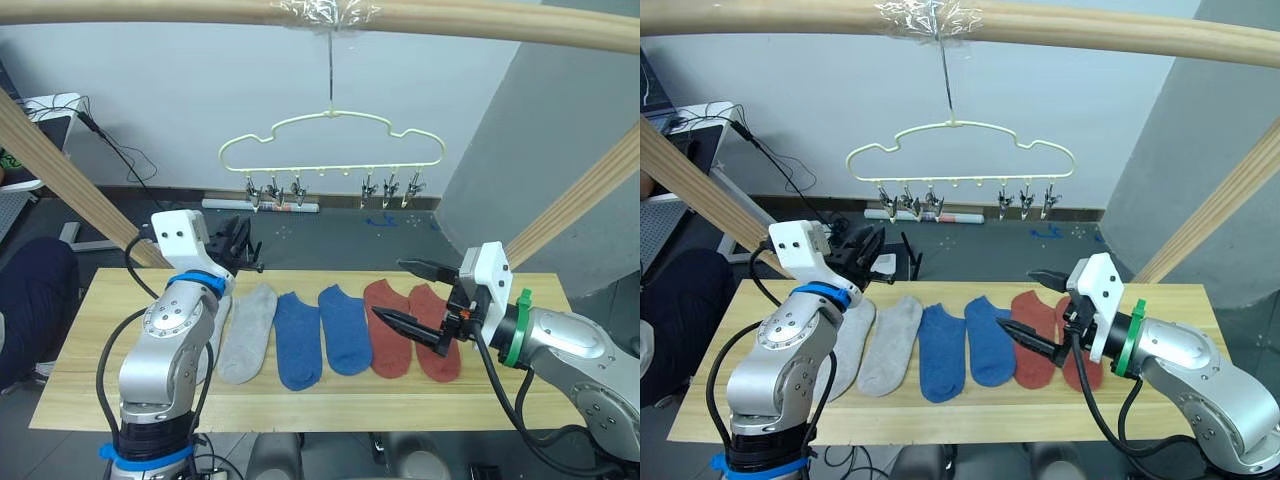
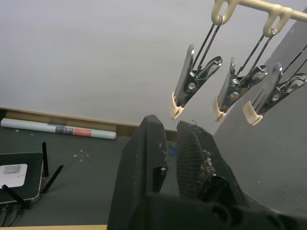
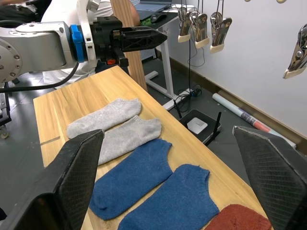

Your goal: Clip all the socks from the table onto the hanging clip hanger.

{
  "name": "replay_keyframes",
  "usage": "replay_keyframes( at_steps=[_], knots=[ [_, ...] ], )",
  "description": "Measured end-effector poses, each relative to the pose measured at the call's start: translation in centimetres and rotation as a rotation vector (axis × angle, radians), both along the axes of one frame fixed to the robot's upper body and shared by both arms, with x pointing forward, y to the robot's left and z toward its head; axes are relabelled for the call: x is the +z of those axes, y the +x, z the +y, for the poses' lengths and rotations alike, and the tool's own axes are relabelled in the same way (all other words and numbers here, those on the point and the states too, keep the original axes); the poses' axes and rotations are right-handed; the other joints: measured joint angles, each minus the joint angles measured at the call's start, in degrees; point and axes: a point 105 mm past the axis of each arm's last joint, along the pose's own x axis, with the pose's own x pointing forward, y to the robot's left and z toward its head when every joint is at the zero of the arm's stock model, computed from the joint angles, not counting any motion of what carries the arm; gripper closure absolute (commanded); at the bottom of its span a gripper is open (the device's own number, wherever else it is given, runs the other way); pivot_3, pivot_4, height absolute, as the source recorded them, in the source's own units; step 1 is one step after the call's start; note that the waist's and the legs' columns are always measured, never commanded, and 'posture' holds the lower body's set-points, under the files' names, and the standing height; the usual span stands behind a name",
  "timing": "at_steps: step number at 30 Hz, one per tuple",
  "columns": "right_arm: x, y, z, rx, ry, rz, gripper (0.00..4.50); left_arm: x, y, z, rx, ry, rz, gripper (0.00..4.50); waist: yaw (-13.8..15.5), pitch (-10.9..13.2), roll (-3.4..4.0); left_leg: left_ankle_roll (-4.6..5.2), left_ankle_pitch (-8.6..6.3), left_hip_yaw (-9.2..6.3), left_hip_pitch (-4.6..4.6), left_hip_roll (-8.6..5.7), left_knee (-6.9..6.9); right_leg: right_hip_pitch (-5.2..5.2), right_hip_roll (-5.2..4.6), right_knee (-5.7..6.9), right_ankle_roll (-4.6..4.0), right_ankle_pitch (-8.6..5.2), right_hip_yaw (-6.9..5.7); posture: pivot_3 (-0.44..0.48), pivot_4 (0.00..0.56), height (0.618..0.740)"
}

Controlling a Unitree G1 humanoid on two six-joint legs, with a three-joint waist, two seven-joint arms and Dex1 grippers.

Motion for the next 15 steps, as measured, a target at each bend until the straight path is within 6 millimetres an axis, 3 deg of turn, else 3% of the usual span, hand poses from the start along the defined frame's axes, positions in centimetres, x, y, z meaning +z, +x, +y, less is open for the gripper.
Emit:
replay_keyframes(
  at_steps=[15],
  knots=[
    [0.9, 0.0, 0.5, 0.005, 0.028, -0.012, 0.00, 2.1, 1.5, -0.9, -0.023, 0.013, -0.041, 3.58, 0.01, 1.29, 0.01, -0.02, -0.01, -0.10, -0.26, -0.01, 0.00, -0.18, -0.01, -0.05, 0.05, 0.03, -0.09, -0.133, 0.330, 0.740]
  ],
)
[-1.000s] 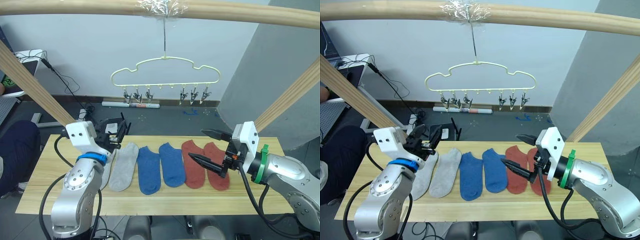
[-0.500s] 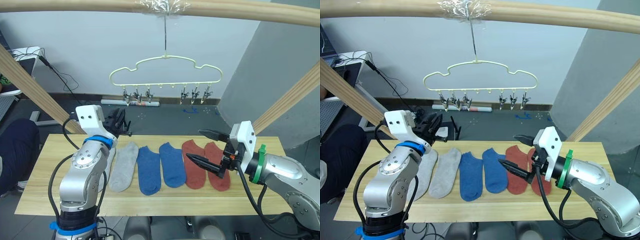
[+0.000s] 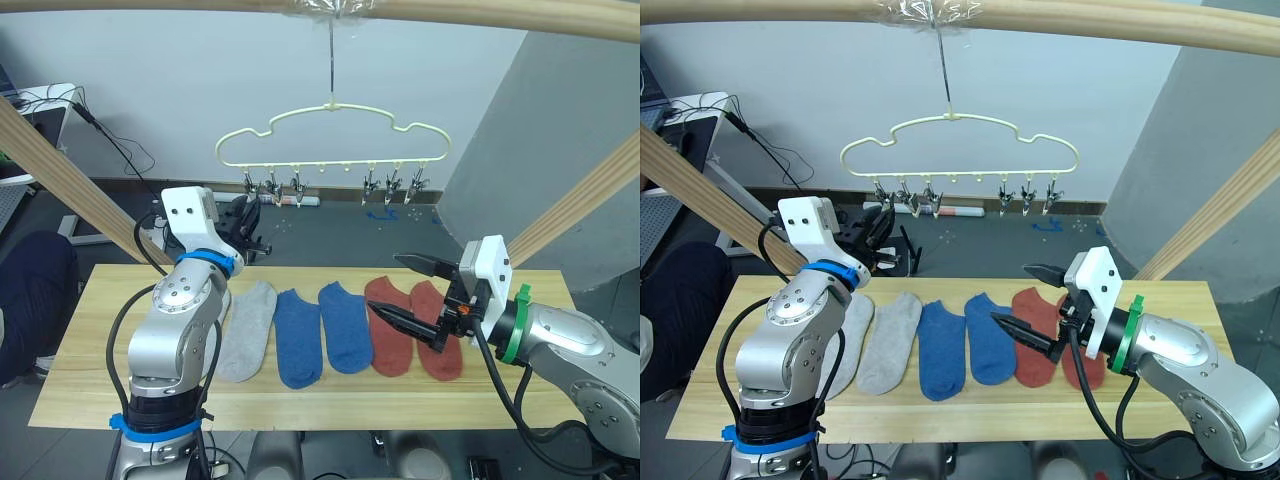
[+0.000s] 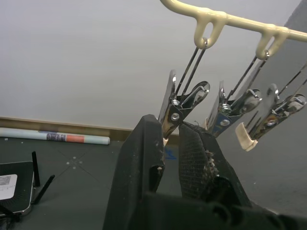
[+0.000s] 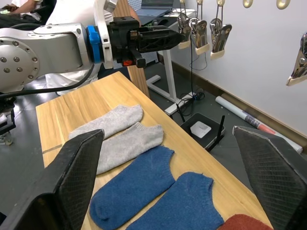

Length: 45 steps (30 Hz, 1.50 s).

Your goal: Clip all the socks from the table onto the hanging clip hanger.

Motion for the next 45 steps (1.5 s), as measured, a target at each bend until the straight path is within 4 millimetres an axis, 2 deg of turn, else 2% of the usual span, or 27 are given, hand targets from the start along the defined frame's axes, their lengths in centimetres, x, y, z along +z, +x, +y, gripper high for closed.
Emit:
replay_keyframes(
  at_steps=[3, 6, 9, 18, 24, 31, 45],
  knots=[
    [0.0, 0.0, 0.0, -0.003, 0.001, -0.001, 0.00, 0.5, 0.0, 0.0, -0.003, 0.003, -0.016, 3.58, 0.01, 0.02, 0.01, 0.00, 0.00, -0.01, -0.18, -0.01, 0.00, -0.18, -0.01, 0.00, 0.00, 0.00, -0.01, -0.132, 0.330, 0.740],
    [0.0, -0.1, 0.0, -0.002, 0.001, 0.000, 0.00, 0.3, -0.1, -0.1, -0.014, 0.012, -0.013, 3.02, 0.01, 0.02, 0.01, 0.00, 0.01, 0.00, -0.49, 0.00, 0.02, -0.52, -0.01, 0.04, 0.02, 0.02, 0.00, -0.133, 0.328, 0.740],
    [-0.1, -0.1, 0.0, -0.004, 0.000, 0.004, 0.00, -0.5, -0.3, 0.1, -0.007, 0.011, 0.011, 2.16, 0.01, 0.02, 0.01, 0.00, 0.01, 0.02, -0.64, 0.00, 0.02, -0.70, -0.03, 0.07, 0.02, 0.03, 0.01, -0.133, 0.329, 0.740],
    [-0.5, -0.2, -0.1, -0.008, 0.001, 0.019, 0.00, -0.7, -0.6, 0.3, 0.011, 0.029, 0.010, 2.16, 0.01, 0.04, 0.02, 0.00, 0.01, 0.03, -0.65, -0.02, 0.02, -0.71, -0.03, 0.06, 0.04, 0.04, 0.02, -0.132, 0.332, 0.740],
    [-0.6, -0.3, -0.2, -0.008, 0.002, 0.021, 0.00, 0.2, -0.3, 0.4, 0.031, 0.027, -0.037, 2.16, 0.01, 0.06, 0.03, 0.00, 0.01, 0.03, -0.66, -0.02, 0.03, -0.71, -0.03, 0.06, 0.04, 0.04, 0.02, -0.134, 0.333, 0.740],
    [-0.6, -0.3, -0.2, -0.010, 0.004, 0.018, 0.00, 0.4, -0.3, 0.6, 0.050, 0.030, -0.046, 2.16, 0.02, 0.09, 0.04, 0.00, 0.01, 0.03, -0.66, -0.02, 0.02, -0.71, -0.03, 0.05, 0.04, 0.04, 0.01, -0.135, 0.330, 0.740],
    [-1.5, -0.6, -0.3, -0.020, 0.000, 0.032, 0.00, 2.3, 0.7, -0.2, 0.046, -0.019, -0.098, 2.16, 0.02, 0.13, 0.02, 0.00, 0.01, 0.03, -0.71, -0.04, 0.06, -0.72, -0.04, 0.03, 0.07, 0.06, 0.01, -0.143, 0.331, 0.740]
  ],
)
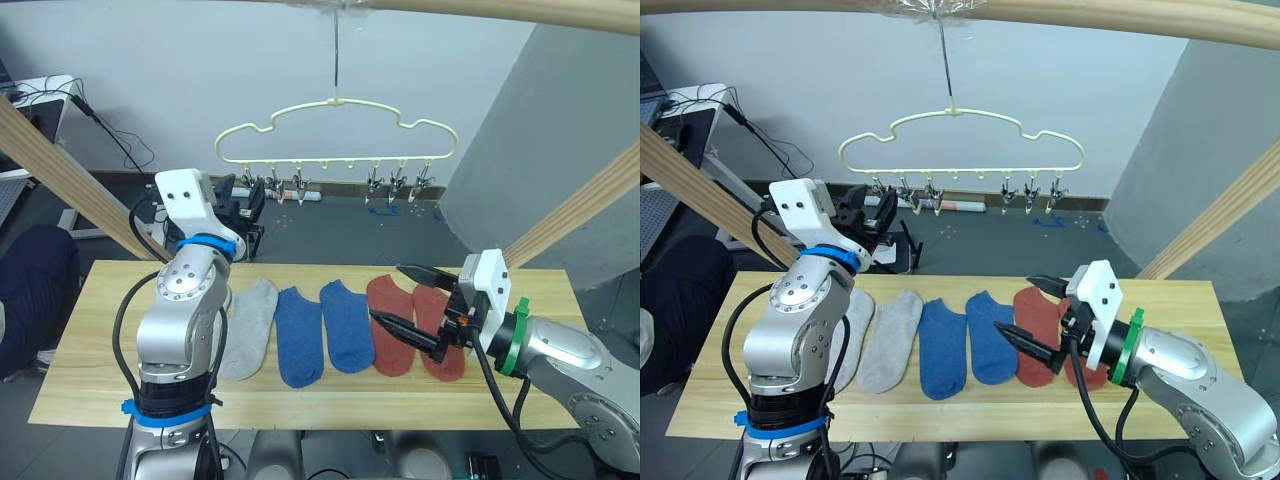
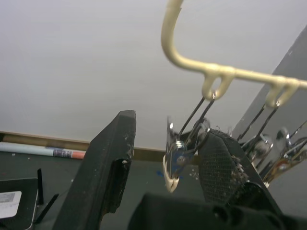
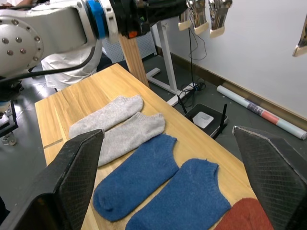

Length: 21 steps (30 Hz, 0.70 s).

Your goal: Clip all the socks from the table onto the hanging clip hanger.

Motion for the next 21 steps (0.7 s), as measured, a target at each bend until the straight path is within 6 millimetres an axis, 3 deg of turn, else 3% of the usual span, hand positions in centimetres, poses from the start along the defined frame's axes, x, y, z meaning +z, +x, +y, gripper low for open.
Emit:
replay_keyframes(
  at_steps=[11, 15, 21],
  knots=[
    [0.8, 1.3, -0.4, -0.068, 0.021, -0.059, 0.00, 0.4, 0.1, -0.4, -0.004, -0.016, -0.011, 2.16, -0.03, 0.03, 0.01, 0.00, 0.00, -0.02, 0.00, 0.01, 0.00, 0.00, 0.01, 0.01, 0.01, 0.00, -0.02, -0.143, 0.331, 0.740],
    [2.2, 1.9, 0.0, -0.078, 0.047, -0.113, 0.00, 0.4, 0.1, -0.4, -0.006, -0.018, -0.009, 2.16, -0.07, 0.04, 0.01, 0.00, 0.00, -0.02, 0.01, 0.00, 0.01, -0.01, 0.00, 0.02, 0.01, 0.01, -0.01, -0.146, 0.330, 0.740],
    [2.1, 2.1, 0.0, -0.095, 0.036, -0.098, 0.00, 0.3, 0.1, -0.4, -0.004, -0.018, -0.009, 2.16, -0.07, 0.04, 0.02, 0.00, 0.00, -0.01, -0.02, 0.00, 0.00, -0.01, -0.02, 0.00, 0.01, 0.01, -0.01, -0.146, 0.330, 0.740]
  ],
)
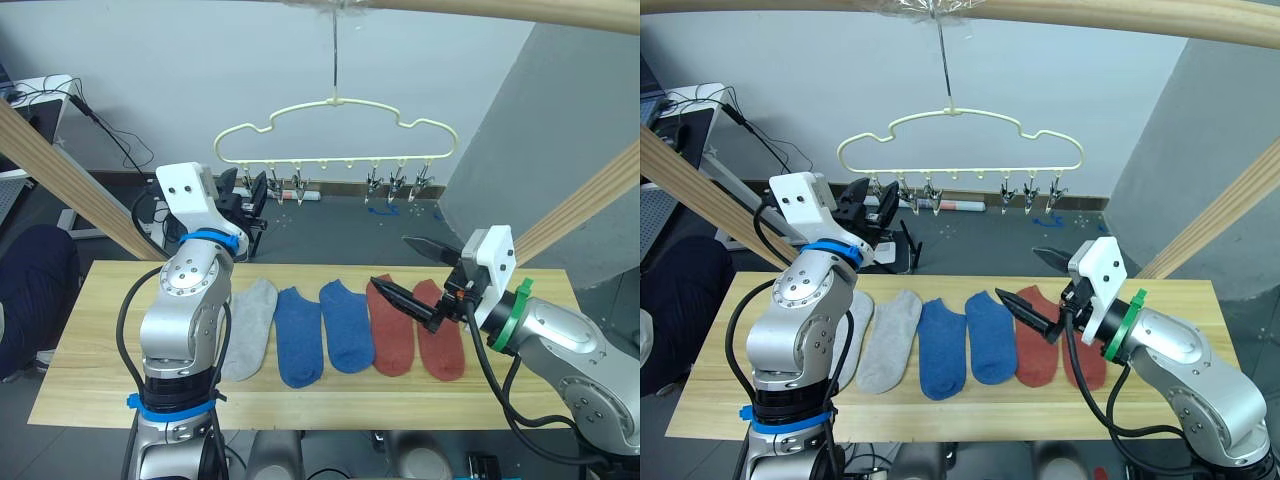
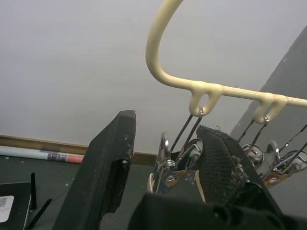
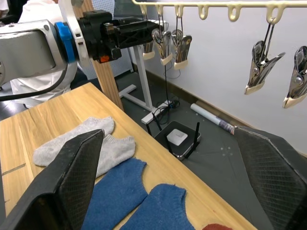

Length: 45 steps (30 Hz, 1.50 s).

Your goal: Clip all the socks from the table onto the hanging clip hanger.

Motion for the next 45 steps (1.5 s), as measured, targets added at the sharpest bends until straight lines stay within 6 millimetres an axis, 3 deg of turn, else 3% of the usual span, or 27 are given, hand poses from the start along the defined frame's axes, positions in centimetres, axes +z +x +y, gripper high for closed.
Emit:
replay_keyframes(
  at_steps=[1, 4, 9, 12, 27, 36, 45],
  knots=[
    [0.0, 0.0, 0.0, -0.004, 0.000, 0.002, 0.00, 0.0, 0.0, 0.0, 0.000, -0.001, 0.000, 2.16, 0.00, 0.00, 0.00, 0.00, 0.00, 0.00, 0.00, 0.00, 0.00, 0.00, 0.00, 0.00, 0.00, 0.00, -0.01, -0.146, 0.330, 0.740],
    [0.0, 0.1, 0.0, -0.010, 0.000, 0.004, 0.00, 0.0, 0.0, -0.1, 0.000, -0.004, 0.000, 2.72, -0.01, 0.00, 0.00, 0.00, 0.00, -0.01, 0.00, 0.00, 0.00, 0.00, 0.00, 0.01, 0.00, 0.00, -0.01, -0.147, 0.329, 0.740],
    [-0.1, 0.2, 0.1, -0.010, -0.002, 0.012, 0.00, -0.1, 0.0, -0.1, -0.001, -0.008, 0.001, 4.05, -0.02, 0.00, 0.00, 0.00, 0.00, -0.01, 0.00, 0.00, 0.00, 0.00, 0.01, 0.01, 0.00, 0.00, -0.01, -0.148, 0.329, 0.740],
    [-0.1, 0.2, 0.1, -0.009, -0.001, 0.013, 0.00, 0.0, 0.0, -0.2, -0.004, -0.009, -0.002, 4.46, -0.03, 0.00, 0.00, 0.00, 0.00, -0.01, 0.01, 0.00, 0.00, 0.00, 0.00, 0.01, 0.00, 0.00, -0.01, -0.147, 0.329, 0.740],
    [-0.4, 0.1, 0.0, -0.015, -0.004, 0.027, 0.00, -0.2, 0.1, -0.4, -0.014, -0.006, 0.018, 4.46, -0.05, 0.00, 0.00, 0.00, 0.00, 0.00, 0.01, 0.00, 0.00, 0.00, 0.01, 0.01, 0.00, 0.00, -0.01, -0.152, 0.332, 0.740],
    [-1.2, 0.3, 0.0, -0.053, -0.020, 0.065, 0.00, -0.1, 0.1, -1.0, -0.041, 0.005, 0.020, 4.46, -0.11, 0.83, 0.01, 0.00, 0.00, 0.01, 0.02, 0.01, 0.01, -0.01, 0.03, 0.02, 0.02, 0.01, 0.01, -0.161, 0.386, 0.740],
    [-4.9, 0.4, -1.0, -0.136, -0.201, 0.326, 0.00, 0.7, -0.1, -1.3, -0.057, 0.013, 0.013, 4.46, -0.30, 2.74, 0.20, 0.01, 0.00, 0.06, 0.03, 0.03, 0.01, -0.03, 0.02, 0.06, 0.03, 0.02, 0.09, -0.166, 0.422, 0.740]
  ],
)
